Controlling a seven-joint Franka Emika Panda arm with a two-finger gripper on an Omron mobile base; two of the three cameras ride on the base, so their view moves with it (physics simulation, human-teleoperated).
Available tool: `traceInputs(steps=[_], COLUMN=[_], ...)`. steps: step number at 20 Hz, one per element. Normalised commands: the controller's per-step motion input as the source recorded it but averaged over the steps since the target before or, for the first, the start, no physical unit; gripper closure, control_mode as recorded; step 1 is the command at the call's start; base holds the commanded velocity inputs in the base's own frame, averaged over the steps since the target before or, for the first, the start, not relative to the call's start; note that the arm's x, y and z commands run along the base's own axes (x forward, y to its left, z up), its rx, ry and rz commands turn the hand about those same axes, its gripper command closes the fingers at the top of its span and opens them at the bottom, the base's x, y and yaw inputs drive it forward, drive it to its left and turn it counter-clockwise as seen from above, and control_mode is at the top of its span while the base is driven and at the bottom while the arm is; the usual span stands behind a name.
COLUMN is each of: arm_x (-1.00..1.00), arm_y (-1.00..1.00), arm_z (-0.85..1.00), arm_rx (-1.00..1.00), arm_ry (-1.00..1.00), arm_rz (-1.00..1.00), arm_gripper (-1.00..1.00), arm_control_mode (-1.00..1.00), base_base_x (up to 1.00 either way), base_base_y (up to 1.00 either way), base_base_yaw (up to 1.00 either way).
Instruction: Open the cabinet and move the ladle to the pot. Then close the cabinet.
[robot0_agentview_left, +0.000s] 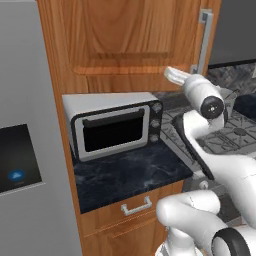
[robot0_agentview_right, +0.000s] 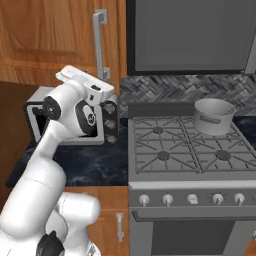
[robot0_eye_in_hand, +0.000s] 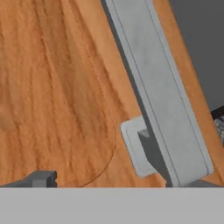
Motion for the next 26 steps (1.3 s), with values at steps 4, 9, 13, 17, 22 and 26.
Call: traceInputs(steps=[4,9,13,17,22,26], arm_x=[1.0,0.79,0.5,0.42,0.47,0.42], arm_y=[0.0,0.0,0.0,0.0,0.0,0.0], arm_z=[0.35,0.31,0.31,0.25,0.19,0.11], arm_rx=[0.15,0.14,0.11,0.1,0.11,0.11], arm_ry=[0.19,0.23,0.22,0.24,0.26,0.27], arm_rz=[0.07,0.03,0.02,0.02,0.02,0.02], arm_gripper=[-1.0,-1.0,-1.0,-1.0,-1.0,-1.0], arm_control_mode=[-1.0,-1.0,-1.0,-1.0,-1.0,-1.0], base_base_x=[0.0,0.0,0.0,0.0,0.0,0.0], base_base_y=[0.0,0.0,0.0,0.0,0.0,0.0], base_base_yaw=[0.0,0.0,0.0,0.0,0.0,0.0])
